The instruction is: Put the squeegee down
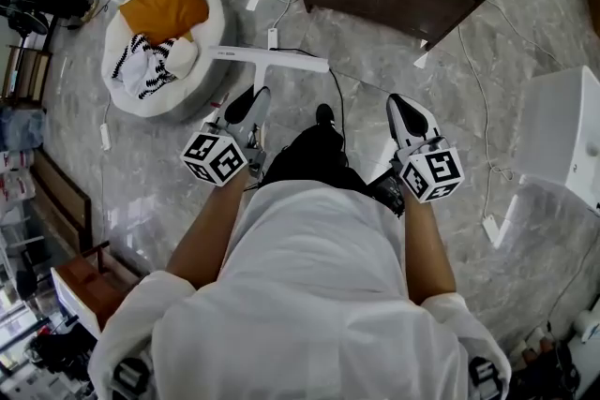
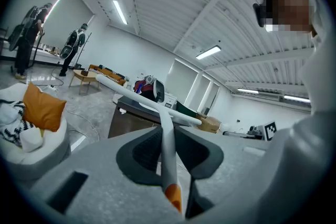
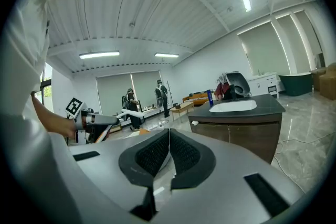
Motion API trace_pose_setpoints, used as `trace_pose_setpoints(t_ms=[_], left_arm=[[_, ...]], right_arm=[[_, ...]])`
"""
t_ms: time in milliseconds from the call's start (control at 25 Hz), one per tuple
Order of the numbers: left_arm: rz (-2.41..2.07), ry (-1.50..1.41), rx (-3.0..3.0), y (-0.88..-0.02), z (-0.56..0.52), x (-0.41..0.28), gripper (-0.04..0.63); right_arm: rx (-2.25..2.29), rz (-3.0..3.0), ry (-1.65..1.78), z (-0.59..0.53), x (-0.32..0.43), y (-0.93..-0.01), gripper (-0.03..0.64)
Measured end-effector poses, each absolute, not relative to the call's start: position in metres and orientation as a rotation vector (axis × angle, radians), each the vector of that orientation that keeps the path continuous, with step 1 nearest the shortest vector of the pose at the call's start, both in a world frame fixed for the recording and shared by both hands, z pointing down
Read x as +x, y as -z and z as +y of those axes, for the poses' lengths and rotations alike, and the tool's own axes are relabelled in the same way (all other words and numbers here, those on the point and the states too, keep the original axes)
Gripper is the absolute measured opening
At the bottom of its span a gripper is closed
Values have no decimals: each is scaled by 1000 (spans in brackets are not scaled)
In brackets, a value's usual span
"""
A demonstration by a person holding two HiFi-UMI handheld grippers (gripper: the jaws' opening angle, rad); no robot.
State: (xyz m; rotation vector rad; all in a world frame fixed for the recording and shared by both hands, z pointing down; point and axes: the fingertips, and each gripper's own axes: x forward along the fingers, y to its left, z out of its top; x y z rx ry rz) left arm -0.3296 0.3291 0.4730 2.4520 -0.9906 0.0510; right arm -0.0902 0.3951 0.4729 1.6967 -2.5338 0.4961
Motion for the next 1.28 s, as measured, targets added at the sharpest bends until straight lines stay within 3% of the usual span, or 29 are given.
trace_pose_setpoints(t_ms=[520, 1280], left_arm=[[-969, 35, 2439, -476, 253, -276, 84], [-848, 70, 2505, -450, 62, -182, 84]], right_arm=[[1772, -2462, -470, 342, -23, -467, 15], [1902, -2420, -381, 167, 60, -430, 15]])
